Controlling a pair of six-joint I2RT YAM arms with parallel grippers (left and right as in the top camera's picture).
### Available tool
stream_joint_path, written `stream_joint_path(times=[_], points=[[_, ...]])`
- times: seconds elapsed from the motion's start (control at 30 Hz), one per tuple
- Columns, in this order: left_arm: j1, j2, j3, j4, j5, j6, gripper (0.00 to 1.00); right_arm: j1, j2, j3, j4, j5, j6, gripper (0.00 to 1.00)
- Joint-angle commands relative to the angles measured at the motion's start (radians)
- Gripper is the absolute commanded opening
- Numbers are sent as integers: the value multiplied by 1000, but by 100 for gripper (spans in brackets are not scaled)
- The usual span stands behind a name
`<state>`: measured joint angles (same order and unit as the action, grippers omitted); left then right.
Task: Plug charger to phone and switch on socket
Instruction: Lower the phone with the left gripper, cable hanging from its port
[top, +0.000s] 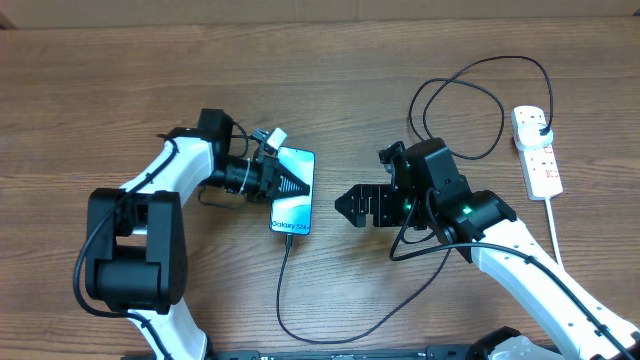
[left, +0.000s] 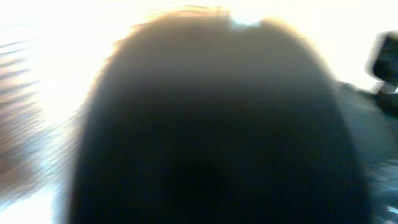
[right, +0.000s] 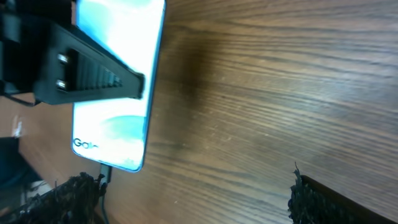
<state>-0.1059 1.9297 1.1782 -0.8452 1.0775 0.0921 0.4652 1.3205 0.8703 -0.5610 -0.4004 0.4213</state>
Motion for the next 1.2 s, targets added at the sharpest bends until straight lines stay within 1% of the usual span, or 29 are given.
stream_joint_path(times=[0.0,0.07,0.23,0.43,0.5,0.73,0.97,1.17], points=[[-31,-28,0,27,-276,-184,4,-3,4,20,6,54,-11,100],[-56,-28,0,50,-378,-263,4,-3,4,20,6,60,-11,100],[-118,-28,0,106,-524,-336,4,-3,4,20,5,60,-11,100],[-198,-28,0,130,-773,-494,4,-3,4,20,5,60,-11,100],[-222,-27,0,135,-827,-537,4,-3,4,20,5,60,-11,100],[-259,-26,0,166,-845,-543,4,-3,4,20,5,60,-11,100],[-263,-24,0,165,-853,-542,4,-3,4,20,5,60,-11,100],[-263,-20,-6,165,-858,-541,6,-3,4,20,5,60,-11,100]])
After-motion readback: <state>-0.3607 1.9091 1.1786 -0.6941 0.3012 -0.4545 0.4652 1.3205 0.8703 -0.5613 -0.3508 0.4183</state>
